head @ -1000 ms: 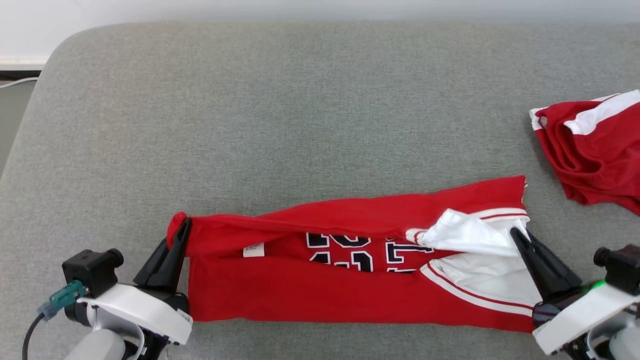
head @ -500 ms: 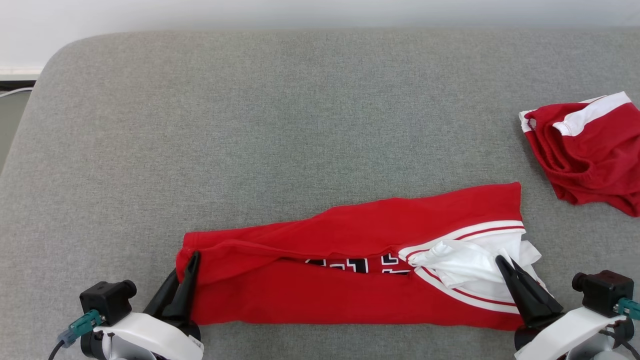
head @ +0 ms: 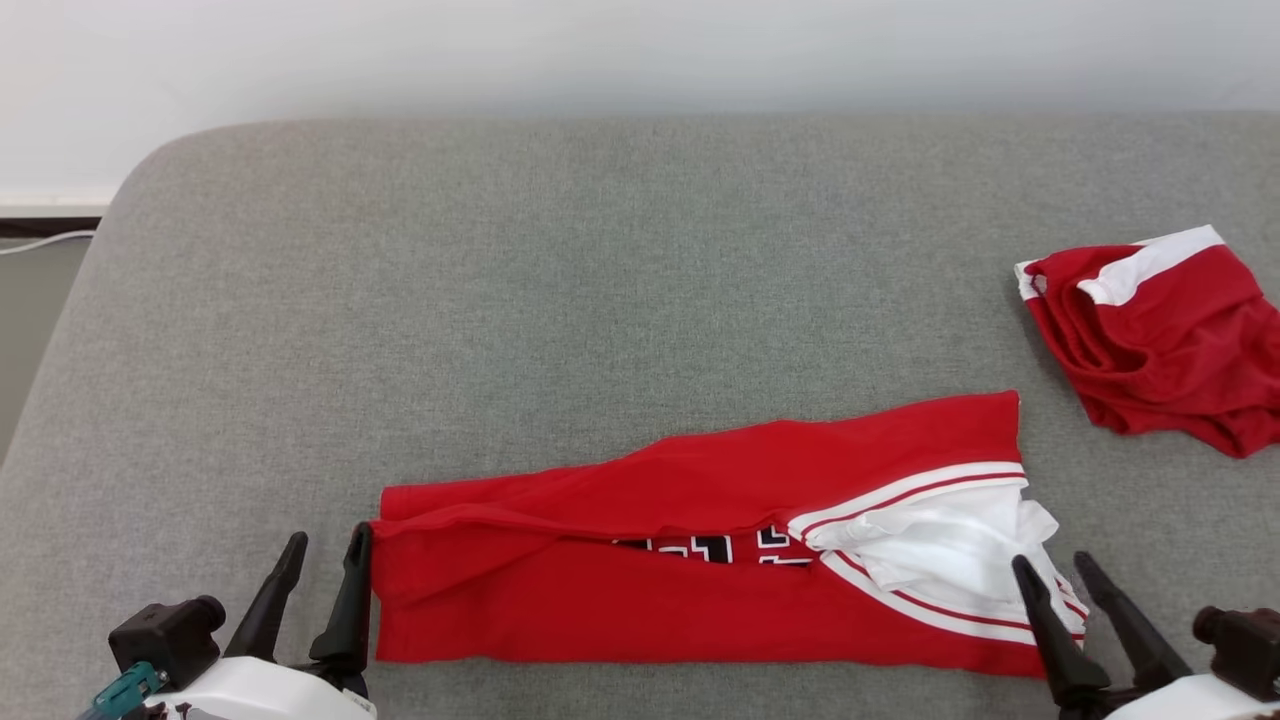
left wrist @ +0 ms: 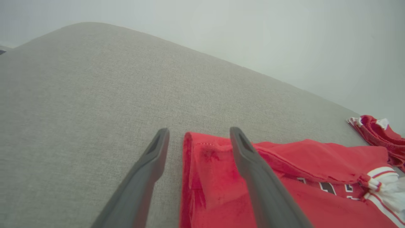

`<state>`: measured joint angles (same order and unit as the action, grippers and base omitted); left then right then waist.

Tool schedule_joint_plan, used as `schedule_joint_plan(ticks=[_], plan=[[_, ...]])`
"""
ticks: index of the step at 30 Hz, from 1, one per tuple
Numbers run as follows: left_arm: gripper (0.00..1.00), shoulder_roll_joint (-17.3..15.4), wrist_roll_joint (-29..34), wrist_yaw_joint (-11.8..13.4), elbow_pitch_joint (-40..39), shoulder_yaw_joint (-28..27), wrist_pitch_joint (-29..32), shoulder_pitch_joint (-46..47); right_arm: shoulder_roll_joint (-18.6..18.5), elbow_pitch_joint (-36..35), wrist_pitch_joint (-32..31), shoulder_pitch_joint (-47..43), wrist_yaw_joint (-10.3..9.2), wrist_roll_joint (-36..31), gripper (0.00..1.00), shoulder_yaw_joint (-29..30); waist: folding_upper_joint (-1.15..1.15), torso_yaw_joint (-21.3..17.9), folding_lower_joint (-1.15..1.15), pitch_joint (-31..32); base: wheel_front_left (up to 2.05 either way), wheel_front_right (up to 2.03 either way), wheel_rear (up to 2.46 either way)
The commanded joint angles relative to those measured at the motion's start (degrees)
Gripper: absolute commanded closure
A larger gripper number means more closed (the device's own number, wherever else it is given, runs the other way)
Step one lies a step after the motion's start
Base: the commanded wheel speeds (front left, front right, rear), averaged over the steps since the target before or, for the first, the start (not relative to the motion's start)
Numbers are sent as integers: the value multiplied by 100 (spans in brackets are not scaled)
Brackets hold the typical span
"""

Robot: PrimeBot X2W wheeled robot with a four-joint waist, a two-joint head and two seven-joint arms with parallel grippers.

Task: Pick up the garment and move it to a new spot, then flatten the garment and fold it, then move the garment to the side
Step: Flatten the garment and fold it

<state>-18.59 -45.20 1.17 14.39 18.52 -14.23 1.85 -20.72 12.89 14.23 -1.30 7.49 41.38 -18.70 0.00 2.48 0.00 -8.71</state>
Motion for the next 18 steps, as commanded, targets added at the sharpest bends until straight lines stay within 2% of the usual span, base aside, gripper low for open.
schedule_joint_plan(ticks=[1,8,18], plan=[[0,-128,94,75,-213,-261,-76,99,-75,-219,76,-61,0,-106,0,41,0,-14,0,64,0,0,0],[0,-206,697,470,-943,-278,-76,-131,294,-542,76,-321,0,-1142,0,898,0,-36,0,320,0,0,0],[0,-436,1325,1173,-1823,-12,336,-499,718,-808,77,-509,0,-2504,0,1603,0,46,0,686,0,0,0]])
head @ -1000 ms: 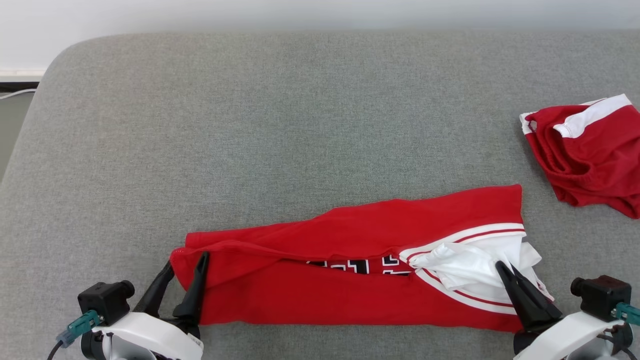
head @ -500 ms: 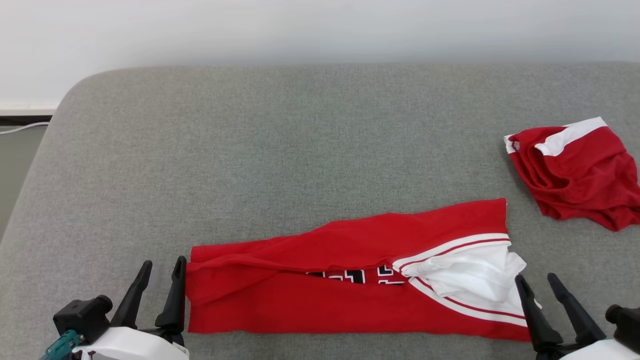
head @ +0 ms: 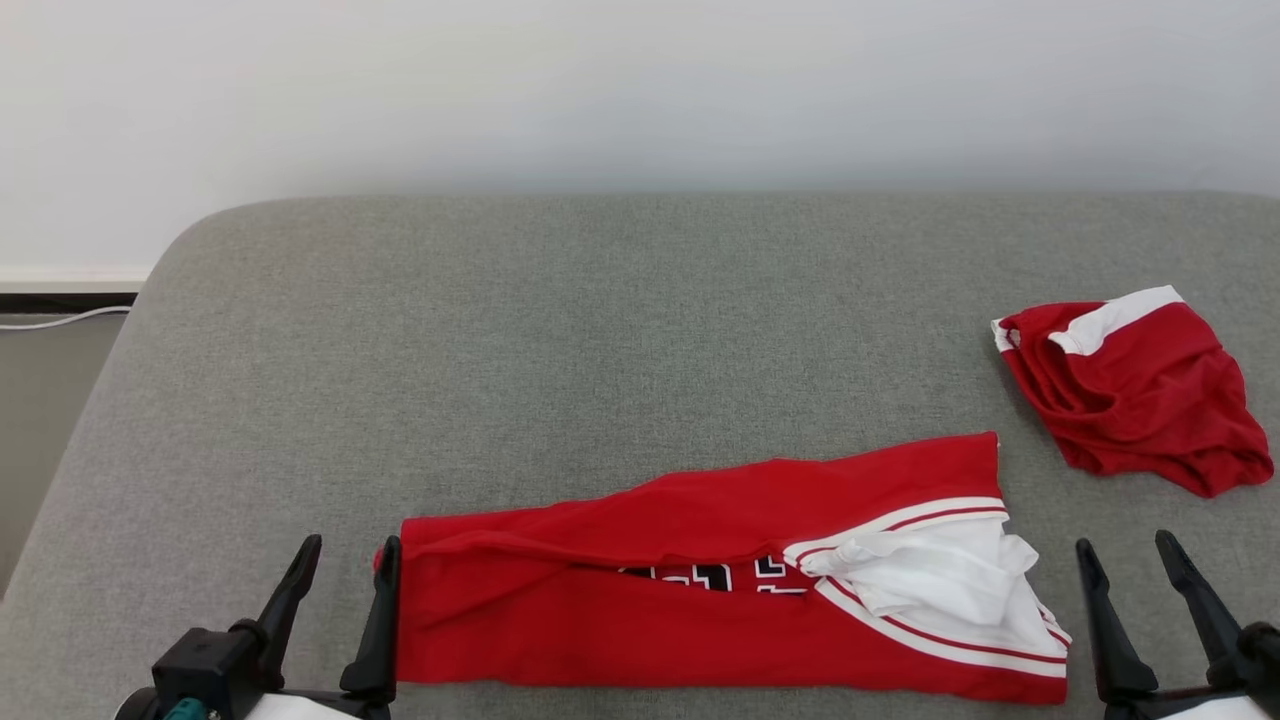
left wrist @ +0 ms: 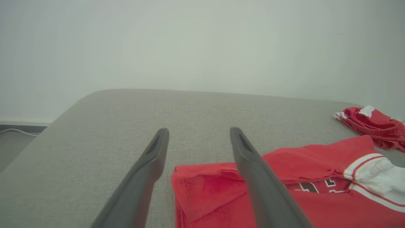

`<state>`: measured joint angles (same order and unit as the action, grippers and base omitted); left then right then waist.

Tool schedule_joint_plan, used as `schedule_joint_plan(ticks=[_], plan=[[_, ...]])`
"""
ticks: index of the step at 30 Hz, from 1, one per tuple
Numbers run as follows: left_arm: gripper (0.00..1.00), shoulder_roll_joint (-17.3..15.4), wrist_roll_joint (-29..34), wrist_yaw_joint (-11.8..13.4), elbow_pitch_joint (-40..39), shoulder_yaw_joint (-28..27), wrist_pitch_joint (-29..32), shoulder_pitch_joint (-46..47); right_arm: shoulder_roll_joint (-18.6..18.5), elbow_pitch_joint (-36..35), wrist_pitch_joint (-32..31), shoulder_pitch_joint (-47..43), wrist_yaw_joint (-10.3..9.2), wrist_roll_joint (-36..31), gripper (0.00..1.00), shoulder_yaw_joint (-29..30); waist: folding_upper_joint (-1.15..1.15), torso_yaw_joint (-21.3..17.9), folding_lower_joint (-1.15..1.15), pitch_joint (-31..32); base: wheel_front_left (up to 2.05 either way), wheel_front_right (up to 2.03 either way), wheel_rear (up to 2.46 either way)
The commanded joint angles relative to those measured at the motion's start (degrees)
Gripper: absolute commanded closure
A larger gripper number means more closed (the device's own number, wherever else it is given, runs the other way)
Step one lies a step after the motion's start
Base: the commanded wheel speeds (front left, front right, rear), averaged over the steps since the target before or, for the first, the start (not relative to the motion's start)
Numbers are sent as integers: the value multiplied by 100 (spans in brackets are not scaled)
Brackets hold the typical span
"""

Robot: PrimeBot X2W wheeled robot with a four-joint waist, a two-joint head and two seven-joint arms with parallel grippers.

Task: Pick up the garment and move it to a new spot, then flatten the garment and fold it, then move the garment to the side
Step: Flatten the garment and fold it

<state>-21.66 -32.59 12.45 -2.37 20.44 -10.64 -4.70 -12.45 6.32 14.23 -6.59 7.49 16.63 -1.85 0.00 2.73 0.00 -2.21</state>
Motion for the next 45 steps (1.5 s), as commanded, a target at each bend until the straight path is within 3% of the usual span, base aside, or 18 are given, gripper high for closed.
schedule_joint_plan(ticks=[1,13,34,45], plan=[[0,-135,89,90,-218,-181,18,112,-77,-165,77,-18,0,-108,0,-62,0,34,0,69,0,0,0],[0,-242,173,357,-638,-103,257,-249,155,-403,72,-535,0,-452,0,78,0,33,0,300,0,0,0],[0,-259,119,433,-749,-103,272,-263,230,-357,34,-527,0,-267,0,70,0,66,0,276,0,0,0],[0,-242,129,343,-799,-71,213,46,-357,551,-18,383,0,795,0,-593,0,115,0,-251,0,0,0]])
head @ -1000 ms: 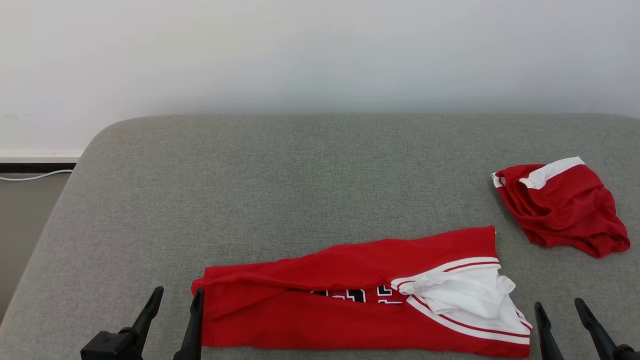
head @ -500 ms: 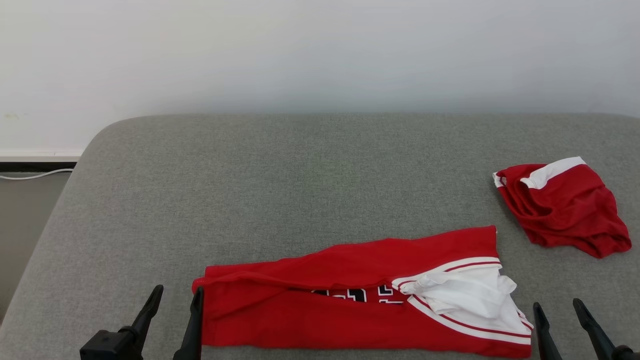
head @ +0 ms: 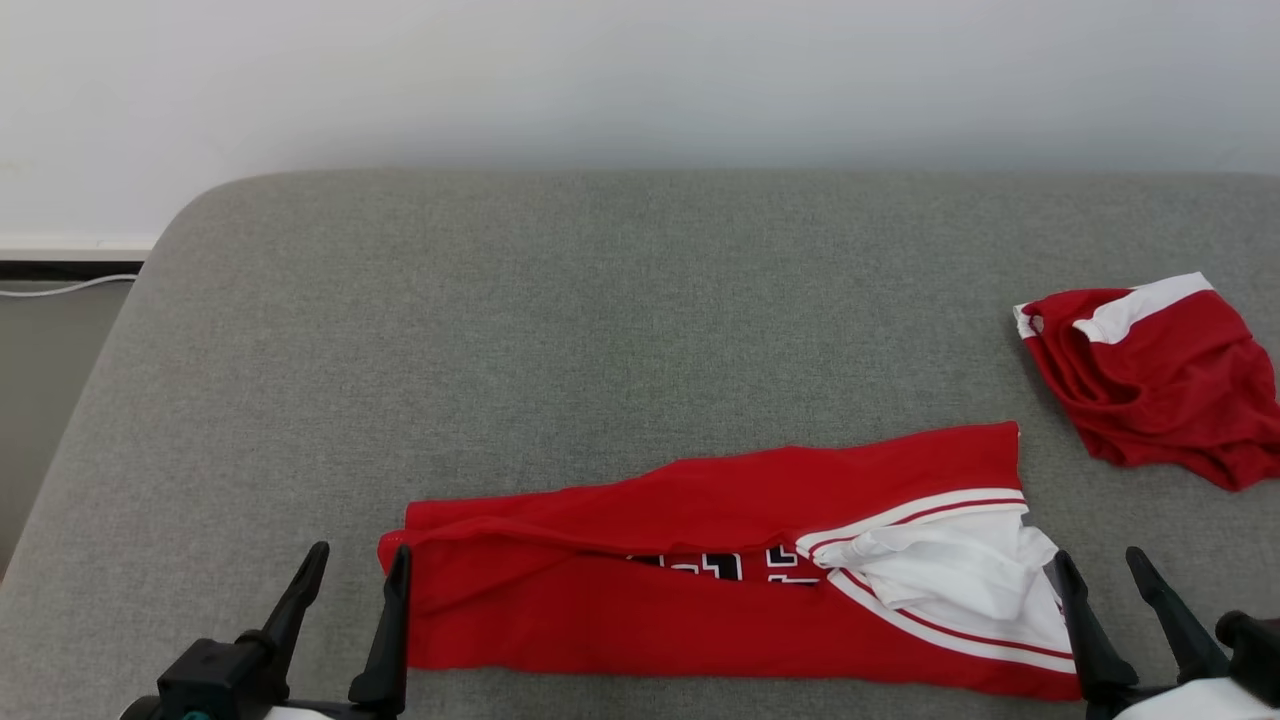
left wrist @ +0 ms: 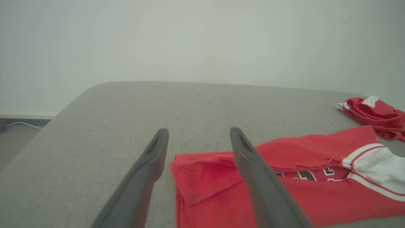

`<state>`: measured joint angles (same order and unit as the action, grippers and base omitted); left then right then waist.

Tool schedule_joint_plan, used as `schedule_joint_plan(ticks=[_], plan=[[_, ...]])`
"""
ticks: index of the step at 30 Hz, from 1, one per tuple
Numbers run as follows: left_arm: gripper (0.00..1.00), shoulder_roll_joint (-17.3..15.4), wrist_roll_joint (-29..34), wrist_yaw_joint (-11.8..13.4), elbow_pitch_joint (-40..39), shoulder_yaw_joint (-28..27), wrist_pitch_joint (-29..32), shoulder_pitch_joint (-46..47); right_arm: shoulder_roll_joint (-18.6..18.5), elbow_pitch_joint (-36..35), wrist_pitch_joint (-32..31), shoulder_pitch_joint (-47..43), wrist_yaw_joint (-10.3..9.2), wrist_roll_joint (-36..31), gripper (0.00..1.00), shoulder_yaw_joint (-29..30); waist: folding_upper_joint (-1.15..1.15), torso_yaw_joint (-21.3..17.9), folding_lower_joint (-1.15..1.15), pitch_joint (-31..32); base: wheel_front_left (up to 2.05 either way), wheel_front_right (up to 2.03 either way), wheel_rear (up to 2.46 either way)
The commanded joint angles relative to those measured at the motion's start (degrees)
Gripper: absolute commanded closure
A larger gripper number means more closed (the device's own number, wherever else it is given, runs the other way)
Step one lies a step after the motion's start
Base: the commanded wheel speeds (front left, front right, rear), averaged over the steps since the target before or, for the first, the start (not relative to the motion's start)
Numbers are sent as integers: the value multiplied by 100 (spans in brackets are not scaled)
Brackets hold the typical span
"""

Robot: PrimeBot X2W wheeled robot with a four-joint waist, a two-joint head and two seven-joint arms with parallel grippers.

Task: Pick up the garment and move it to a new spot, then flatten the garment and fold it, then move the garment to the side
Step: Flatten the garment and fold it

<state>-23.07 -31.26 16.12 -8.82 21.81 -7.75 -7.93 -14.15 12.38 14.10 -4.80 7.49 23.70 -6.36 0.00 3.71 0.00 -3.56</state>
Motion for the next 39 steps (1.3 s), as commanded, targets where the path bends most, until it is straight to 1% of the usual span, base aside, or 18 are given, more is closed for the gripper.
schedule_joint_plan(ticks=[1,7,14,17,18,25,33,39], plan=[[0,-99,-3,-37,-149,-208,-88,403,-236,56,-31,316,0,243,0,-207,0,21,0,-169,0,0,0],[0,-82,-1,-116,-96,-201,-163,621,-627,579,-350,866,0,1279,0,-590,0,89,0,-469,0,0,0],[0,-50,-11,-186,6,-191,-251,801,-1007,872,-989,1300,0,2614,0,-1142,0,152,0,-710,0,0,0],[0,-36,-18,-214,43,-182,-279,861,-1153,993,-1163,1418,0,2993,0,-1281,0,192,0,-788,0,0,0],[0,-36,-18,-214,43,-182,-279,861,-1153,993,-1163,1418,0,2993,0,-1281,0,192,0,-788,0,0,0],[0,-1,-40,-258,143,-184,-355,967,-1377,1149,-1444,1621,0,3578,0,-1574,0,260,0,-916,0,0,0],[0,21,-77,-316,271,-179,-425,1033,-1414,1109,-1897,1726,0,4266,0,-2123,0,310,0,-964,0,0,0],[0,23,-109,-335,311,-181,-452,1031,-1426,963,-2040,1685,0,4642,0,-2384,0,283,0,-918,0,0,0]])
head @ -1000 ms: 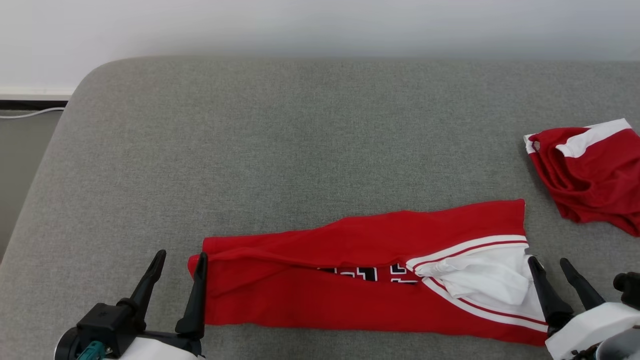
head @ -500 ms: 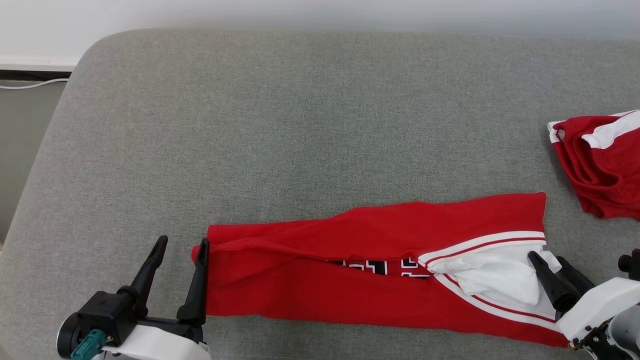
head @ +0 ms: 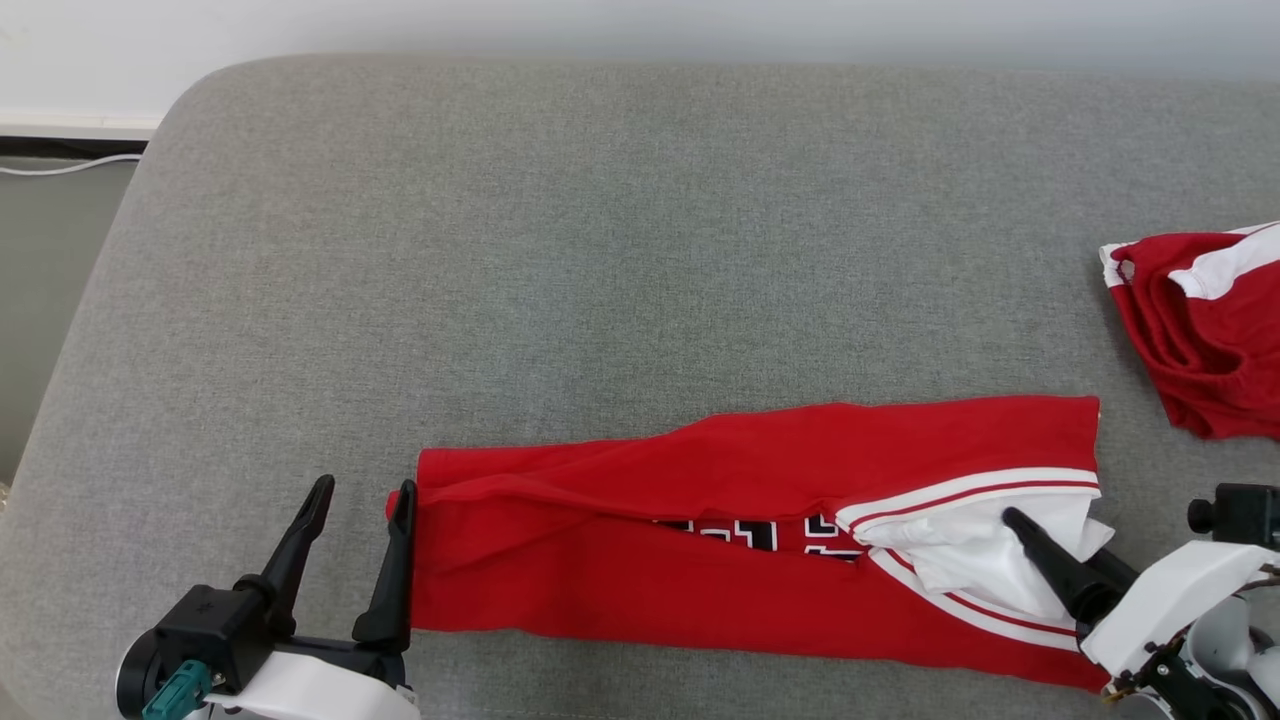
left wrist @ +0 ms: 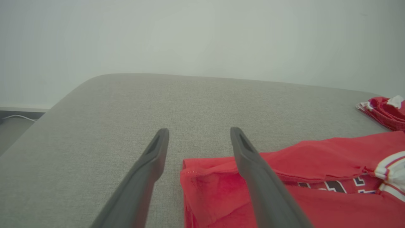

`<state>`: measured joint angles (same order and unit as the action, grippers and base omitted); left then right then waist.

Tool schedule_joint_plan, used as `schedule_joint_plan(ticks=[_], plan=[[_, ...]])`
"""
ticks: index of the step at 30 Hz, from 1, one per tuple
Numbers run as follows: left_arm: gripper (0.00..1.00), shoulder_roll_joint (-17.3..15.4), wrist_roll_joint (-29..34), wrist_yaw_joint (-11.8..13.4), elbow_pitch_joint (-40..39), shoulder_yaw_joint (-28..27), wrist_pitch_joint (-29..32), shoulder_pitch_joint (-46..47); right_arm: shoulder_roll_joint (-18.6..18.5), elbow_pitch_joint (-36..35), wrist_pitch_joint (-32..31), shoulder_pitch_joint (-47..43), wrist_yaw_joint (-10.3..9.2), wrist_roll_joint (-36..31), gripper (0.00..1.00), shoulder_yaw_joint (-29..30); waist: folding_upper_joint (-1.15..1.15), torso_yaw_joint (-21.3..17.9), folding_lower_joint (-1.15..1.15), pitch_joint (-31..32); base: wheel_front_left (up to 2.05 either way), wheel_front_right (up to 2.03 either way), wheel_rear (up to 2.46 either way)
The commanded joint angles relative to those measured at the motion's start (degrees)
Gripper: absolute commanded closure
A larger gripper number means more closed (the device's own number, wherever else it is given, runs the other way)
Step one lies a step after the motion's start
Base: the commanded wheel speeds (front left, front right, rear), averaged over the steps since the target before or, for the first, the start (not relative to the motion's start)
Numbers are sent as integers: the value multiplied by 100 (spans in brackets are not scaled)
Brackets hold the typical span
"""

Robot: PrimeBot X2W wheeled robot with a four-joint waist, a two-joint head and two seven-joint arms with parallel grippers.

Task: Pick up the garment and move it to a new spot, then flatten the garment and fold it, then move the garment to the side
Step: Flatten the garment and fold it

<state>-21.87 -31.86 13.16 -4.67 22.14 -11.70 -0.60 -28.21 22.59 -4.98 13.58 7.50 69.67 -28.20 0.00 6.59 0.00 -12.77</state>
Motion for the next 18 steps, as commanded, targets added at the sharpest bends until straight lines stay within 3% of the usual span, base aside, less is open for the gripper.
schedule_joint_plan(ticks=[1,3,4,5,6,7,8,18], plan=[[0,-94,-55,-42,-98,-210,-60,296,-27,-74,-129,-155,-1,82,0,-237,0,-14,0,7,0,0,0],[0,-86,-69,-54,-84,-200,-67,294,-34,-75,-102,-163,-1,126,7,-312,0,-33,0,25,0,0,0],[0,-82,-73,-56,-78,-197,-70,294,-30,-72,-81,-165,-1,155,21,-339,0,-42,0,32,0,0,0],[0,-79,-78,-64,-75,-189,-72,298,-36,-61,-59,-164,-1,172,50,-371,0,-50,0,34,0,0,0],[0,-77,-81,-69,-75,-184,-75,302,-46,-52,16,-151,-1,161,62,-387,0,-58,0,36,0,0,0],[0,-78,-81,-71,-74,-181,-77,305,-49,-27,114,-137,-1,146,94,-388,0,-64,0,38,0,0,0],[0,-79,-83,-72,-75,-180,-80,308,-48,-10,197,-121,-1,130,100,-402,0,-71,0,38,0,0,0],[0,-95,-97,-59,-75,-204,-113,326,-212,-66,845,52,-1,336,100,-349,0,-164,0,-11,0,0,0]])
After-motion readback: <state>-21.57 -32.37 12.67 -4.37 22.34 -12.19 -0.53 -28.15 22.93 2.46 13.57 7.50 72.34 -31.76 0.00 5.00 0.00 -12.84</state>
